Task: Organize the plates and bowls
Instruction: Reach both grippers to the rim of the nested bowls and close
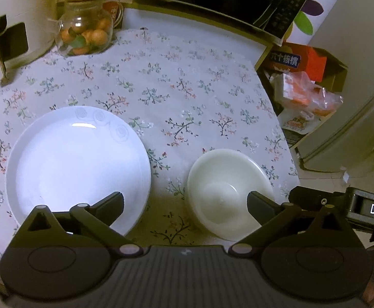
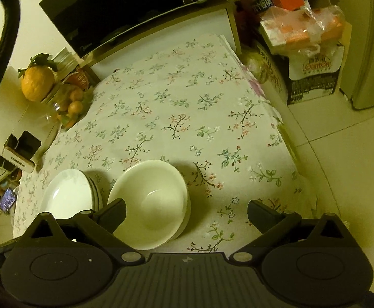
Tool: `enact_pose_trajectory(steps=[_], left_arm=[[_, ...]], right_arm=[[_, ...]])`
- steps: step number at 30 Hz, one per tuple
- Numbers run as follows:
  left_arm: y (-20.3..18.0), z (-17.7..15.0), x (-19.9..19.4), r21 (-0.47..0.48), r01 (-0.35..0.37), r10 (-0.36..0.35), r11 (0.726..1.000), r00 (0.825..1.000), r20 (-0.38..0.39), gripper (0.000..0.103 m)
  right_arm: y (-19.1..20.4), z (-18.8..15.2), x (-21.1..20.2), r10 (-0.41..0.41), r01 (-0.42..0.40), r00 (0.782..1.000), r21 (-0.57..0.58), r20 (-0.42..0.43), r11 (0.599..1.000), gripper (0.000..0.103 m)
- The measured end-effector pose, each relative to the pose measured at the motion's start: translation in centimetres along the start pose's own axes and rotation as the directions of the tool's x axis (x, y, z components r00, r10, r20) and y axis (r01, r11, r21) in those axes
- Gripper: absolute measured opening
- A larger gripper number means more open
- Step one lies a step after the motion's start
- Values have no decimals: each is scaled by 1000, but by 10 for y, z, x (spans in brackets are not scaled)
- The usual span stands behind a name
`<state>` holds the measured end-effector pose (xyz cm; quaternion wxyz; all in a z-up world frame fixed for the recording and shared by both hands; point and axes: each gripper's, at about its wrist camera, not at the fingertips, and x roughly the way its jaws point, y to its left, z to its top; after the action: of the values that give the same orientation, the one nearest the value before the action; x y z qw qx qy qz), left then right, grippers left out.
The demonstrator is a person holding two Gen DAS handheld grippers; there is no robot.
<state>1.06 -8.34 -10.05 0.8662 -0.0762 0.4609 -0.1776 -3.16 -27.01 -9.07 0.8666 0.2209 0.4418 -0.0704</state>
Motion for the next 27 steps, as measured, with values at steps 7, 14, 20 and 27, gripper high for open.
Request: enact_pose_trajectory(steps=[7,14,20,27], left_arm=[[6,4,4,-33,32,-33,999,999,-13,102],[10,10,12,-39,35,-36,999,999,-15,95],[8,9,22,-23,41,-41,999,999,-31,80],[-3,8,30,56,44,-43,997,999,-13,56]], right_arm=[[-4,1,7,18,-17,999,44,-29,999,100],[-8,2,15,12,-9,999,95,-40,995,100],[-6,2,23,2,2,999,87,-46,996,93],[-5,0,34,-3,10,998,106,-68,994,75]])
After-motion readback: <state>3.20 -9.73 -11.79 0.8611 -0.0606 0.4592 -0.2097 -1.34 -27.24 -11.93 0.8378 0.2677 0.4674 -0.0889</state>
